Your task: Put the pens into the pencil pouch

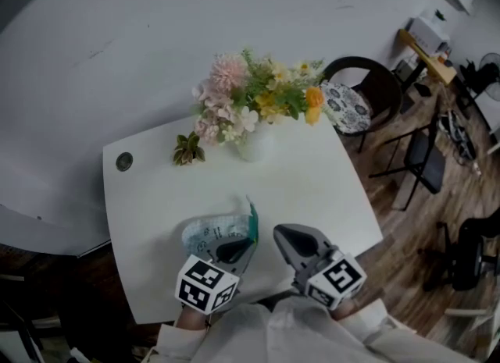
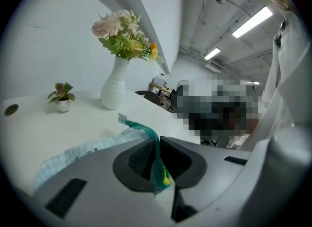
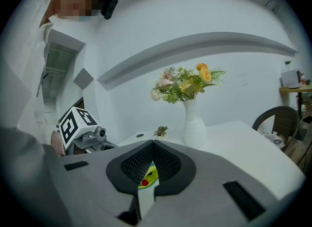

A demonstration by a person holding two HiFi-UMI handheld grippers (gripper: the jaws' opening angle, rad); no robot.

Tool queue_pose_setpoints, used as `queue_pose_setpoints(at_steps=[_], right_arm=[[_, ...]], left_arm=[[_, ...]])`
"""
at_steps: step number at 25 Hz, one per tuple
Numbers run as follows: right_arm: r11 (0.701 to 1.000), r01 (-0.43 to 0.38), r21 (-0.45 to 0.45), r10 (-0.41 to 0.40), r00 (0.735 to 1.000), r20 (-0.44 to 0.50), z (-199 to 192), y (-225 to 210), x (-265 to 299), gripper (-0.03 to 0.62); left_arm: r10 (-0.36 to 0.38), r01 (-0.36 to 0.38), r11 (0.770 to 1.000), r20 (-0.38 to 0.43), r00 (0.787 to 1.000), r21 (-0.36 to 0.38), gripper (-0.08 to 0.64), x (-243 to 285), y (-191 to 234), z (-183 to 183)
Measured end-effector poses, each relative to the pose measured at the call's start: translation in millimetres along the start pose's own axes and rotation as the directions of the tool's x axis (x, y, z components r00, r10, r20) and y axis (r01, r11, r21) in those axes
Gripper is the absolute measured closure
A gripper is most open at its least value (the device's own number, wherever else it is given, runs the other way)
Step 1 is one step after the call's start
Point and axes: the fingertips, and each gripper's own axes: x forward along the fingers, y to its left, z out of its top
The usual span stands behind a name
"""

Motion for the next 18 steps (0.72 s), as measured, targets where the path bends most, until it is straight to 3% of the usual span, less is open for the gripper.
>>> queue_pose_setpoints(at_steps=[18], right_arm=[[0.999,0.028,0.047,-0.023,0.995,-0.096,-42.5,-0.1,-17.9,0.584]], left_arm=[[-0.007,0.003,0.999,-0.109,0.994,-0.033,0.528,39.3,-7.8,-38.7]])
